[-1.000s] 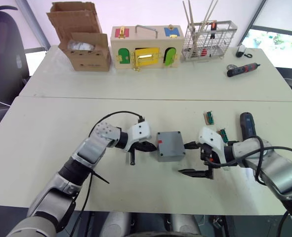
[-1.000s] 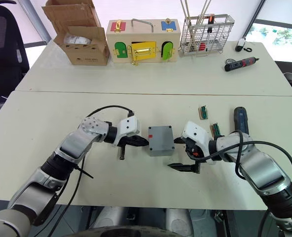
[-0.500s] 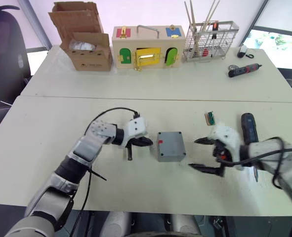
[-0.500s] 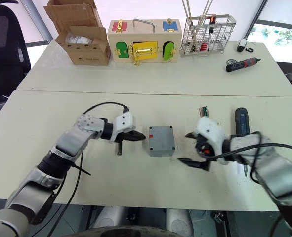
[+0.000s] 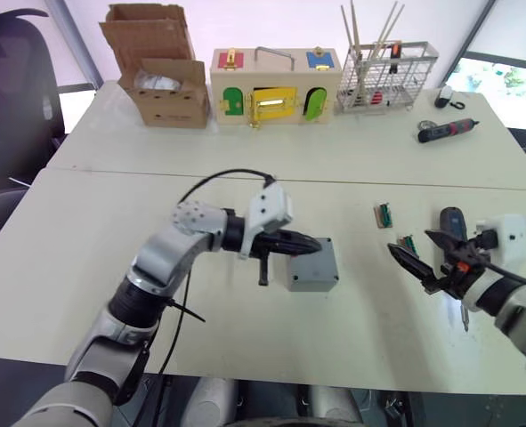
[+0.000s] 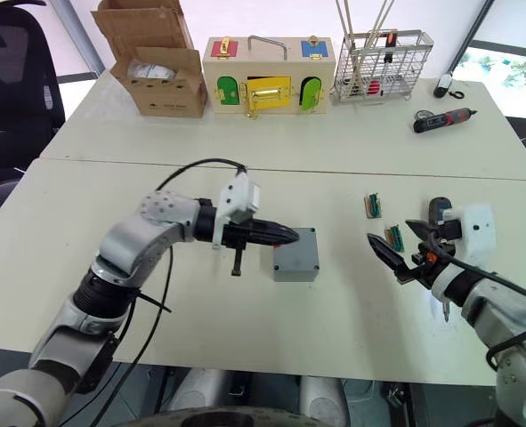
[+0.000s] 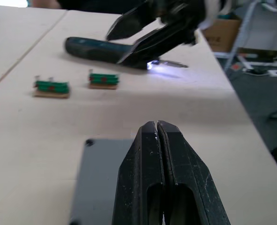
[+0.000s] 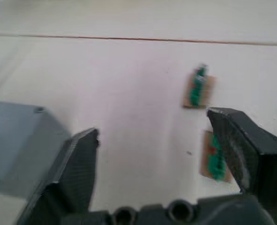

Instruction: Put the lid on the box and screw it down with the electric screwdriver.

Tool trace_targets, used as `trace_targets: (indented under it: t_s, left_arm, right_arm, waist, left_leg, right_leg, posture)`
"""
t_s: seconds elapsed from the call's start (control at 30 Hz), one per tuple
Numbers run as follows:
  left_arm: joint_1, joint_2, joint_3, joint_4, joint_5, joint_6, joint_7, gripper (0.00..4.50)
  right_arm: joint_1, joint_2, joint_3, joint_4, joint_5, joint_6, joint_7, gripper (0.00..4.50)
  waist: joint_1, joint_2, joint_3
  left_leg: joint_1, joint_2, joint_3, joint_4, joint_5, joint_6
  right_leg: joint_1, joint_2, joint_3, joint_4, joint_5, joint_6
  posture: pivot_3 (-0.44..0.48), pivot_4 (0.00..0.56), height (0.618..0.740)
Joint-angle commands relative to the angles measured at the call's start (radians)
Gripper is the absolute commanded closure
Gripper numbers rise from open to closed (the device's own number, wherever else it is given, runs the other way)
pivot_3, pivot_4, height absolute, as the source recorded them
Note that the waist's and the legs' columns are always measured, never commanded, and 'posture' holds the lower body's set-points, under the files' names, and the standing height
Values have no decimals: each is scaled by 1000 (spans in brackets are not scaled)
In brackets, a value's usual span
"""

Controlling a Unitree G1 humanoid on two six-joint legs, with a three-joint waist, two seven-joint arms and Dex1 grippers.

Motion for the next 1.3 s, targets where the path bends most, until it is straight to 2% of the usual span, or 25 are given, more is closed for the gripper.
trace_targets:
  t_s: [0.03,0.1,0.37,0.6,1.17,1.2,1.23,1.27,1.3]
  left_arm:
    - [7,5,-15,-30,-1,-38,-1,4500]
    - [10,6,-24,-30,0,-43,3,4500]
    - [22,13,-59,-26,35,-71,22,4500]
    - [18,21,-53,-46,29,-46,44,4500]
    - [33,33,-61,-44,33,-63,61,4500]
    - [33,33,-62,-43,33,-64,61,4500]
    - [33,33,-62,-43,33,-65,61,4500]
    - [33,33,-62,-43,34,-65,61,4500]
    - [32,33,-62,-43,34,-66,61,4500]
  right_arm:
    - [-8,27,47,43,-70,-126,-57,2084]
    - [-24,41,77,93,-108,-183,-89,2892]
    - [-106,34,156,285,-175,-320,-112,2892]
    - [-149,15,192,374,-213,-372,-117,2892]
    - [-172,22,227,420,-237,-381,-134,2892]
    - [-172,23,229,421,-237,-381,-136,3426]
    - [-172,24,230,421,-237,-380,-137,3684]
    - [-172,23,232,422,-238,-380,-138,4194]
    - [-174,26,233,422,-237,-382,-142,4422]
  waist:
    - [-6,0,0]
    - [-8,0,0]
    - [-9,0,0]
    - [-11,0,0]
    - [-20,0,0]
    - [-20,0,0]
    - [-20,0,0]
    - [-20,0,0]
    - [-20,0,0]
  left_leg:
    - [1,0,0,0,0,0]
    - [1,1,0,0,0,1]
    - [1,1,0,0,-1,1]
    - [1,1,0,0,-1,2]
    - [1,1,0,0,-1,2]
    - [1,1,0,0,-1,2]
    - [1,1,0,0,-1,2]
    - [1,1,0,0,-1,2]
    - [1,1,0,0,-1,2]
  right_leg:
    - [0,1,0,0,0,0]
    - [0,1,0,1,0,0]
    - [0,4,0,1,0,0]
    - [0,4,0,1,0,0]
    - [0,4,0,1,0,0]
    - [0,4,0,1,0,0]
    - [0,4,0,1,0,0]
    - [0,4,0,1,0,0]
    - [0,4,0,1,0,0]
  posture:
    - [0,150,694]
    - [0,150,694]
    - [0,150,694]
    - [0,150,694]
    - [0,150,694]
    - [0,150,694]
    - [0,150,694]
    - [0,150,694]
    - [0,150,694]
